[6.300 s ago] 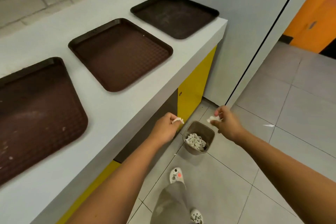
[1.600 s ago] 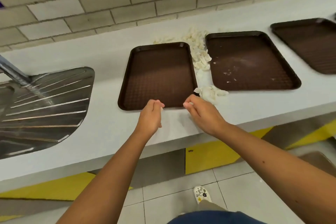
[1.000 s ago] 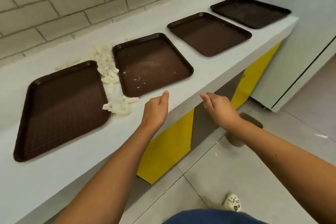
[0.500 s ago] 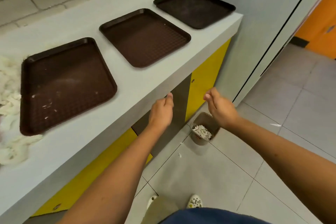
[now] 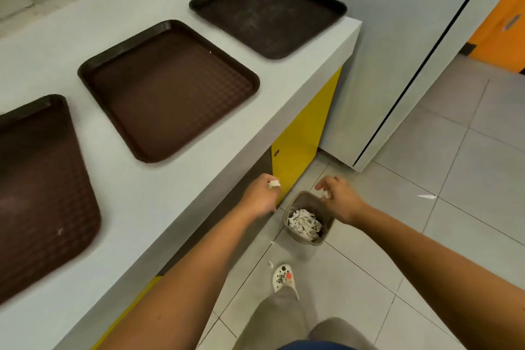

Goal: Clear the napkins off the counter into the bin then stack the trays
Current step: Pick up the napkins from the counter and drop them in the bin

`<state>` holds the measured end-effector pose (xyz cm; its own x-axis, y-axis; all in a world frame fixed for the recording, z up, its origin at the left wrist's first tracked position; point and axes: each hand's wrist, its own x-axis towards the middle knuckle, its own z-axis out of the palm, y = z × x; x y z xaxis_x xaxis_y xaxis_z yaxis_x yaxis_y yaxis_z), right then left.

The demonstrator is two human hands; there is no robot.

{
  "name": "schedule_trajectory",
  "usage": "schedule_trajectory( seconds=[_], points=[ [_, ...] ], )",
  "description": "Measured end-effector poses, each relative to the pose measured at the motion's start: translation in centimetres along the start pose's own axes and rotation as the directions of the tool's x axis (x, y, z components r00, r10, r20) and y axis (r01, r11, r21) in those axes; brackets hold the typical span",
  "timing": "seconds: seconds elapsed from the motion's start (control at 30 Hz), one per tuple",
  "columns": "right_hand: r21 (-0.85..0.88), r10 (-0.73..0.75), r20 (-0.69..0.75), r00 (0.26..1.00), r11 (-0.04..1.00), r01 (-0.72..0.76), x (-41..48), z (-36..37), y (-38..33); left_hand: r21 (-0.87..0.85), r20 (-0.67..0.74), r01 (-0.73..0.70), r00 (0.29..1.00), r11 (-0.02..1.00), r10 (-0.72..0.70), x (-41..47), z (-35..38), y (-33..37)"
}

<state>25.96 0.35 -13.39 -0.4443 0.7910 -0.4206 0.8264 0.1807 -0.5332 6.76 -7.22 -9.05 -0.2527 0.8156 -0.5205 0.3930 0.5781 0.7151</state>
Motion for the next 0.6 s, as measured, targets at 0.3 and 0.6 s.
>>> schedule_trajectory(
  seconds=[0.3, 0.6],
  points=[
    [0.148, 0.144, 0.023, 0.989, 0.978, -0.146, 4.9, -0.7, 3.9, -0.145, 0.073, 0.097, 0.994, 0.985, -0.087, 7.3, 3.4, -0.1],
    [0.222, 0.154, -0.027, 0.988, 0.964, -0.144, 5.2, -4.5, 7.2, -0.122, 0.135, 0.249, 0.963, 0.961, -0.233, 12.2, 9.8, -0.6]
  ],
)
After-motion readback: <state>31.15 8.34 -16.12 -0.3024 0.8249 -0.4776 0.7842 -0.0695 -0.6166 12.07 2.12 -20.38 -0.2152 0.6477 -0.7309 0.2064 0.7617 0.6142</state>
